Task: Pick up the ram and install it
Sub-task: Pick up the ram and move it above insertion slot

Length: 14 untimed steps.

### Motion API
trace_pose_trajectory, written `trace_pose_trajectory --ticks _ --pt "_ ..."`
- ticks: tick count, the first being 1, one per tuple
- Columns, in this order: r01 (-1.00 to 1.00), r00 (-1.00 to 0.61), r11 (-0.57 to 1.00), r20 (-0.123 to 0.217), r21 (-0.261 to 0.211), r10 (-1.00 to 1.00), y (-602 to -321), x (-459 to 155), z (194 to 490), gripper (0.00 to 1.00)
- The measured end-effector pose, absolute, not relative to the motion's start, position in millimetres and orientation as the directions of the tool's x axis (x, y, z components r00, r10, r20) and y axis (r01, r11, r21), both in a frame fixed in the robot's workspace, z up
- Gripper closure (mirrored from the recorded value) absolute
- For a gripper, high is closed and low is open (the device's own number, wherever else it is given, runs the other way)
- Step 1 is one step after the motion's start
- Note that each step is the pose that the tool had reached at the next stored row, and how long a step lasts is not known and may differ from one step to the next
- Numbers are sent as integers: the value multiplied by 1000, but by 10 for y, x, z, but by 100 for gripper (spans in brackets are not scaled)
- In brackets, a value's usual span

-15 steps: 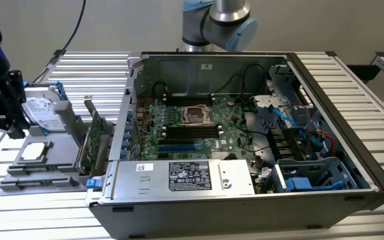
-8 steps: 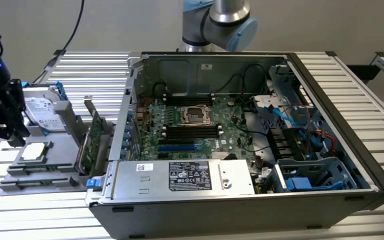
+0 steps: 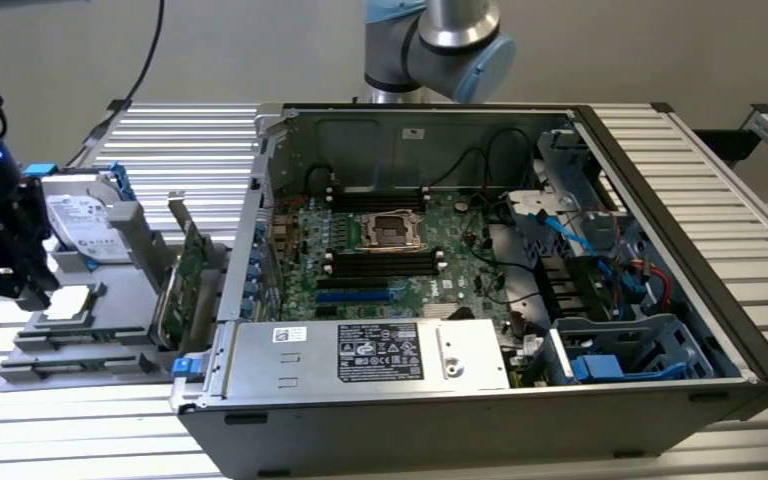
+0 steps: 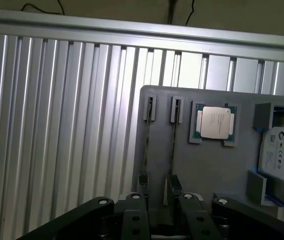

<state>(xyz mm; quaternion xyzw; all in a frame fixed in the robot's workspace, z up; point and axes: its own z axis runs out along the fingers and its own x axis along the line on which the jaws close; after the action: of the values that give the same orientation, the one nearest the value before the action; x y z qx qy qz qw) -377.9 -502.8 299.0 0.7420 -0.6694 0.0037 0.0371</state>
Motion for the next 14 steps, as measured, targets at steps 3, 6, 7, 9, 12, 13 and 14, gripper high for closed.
trace_pose_trajectory --ticks 3,6,7,9,12,13,14 --pt "-994 104 -101 55 50 -993 -5053 -3788 2937 70" --pt "-994 102 -100 54 50 -993 -5085 -3788 2882 70" --pt "-994 101 -98 53 50 -993 -5095 -3788 2864 70" --pt "-995 94 -91 52 49 -994 -5118 -3788 2827 70" --pt "-996 81 -78 52 49 -995 -5141 -3788 2772 70" --pt "-996 76 -74 51 49 -996 -5144 -3788 2754 70" --pt "-996 73 -71 51 49 -996 -5144 -3788 2737 70"
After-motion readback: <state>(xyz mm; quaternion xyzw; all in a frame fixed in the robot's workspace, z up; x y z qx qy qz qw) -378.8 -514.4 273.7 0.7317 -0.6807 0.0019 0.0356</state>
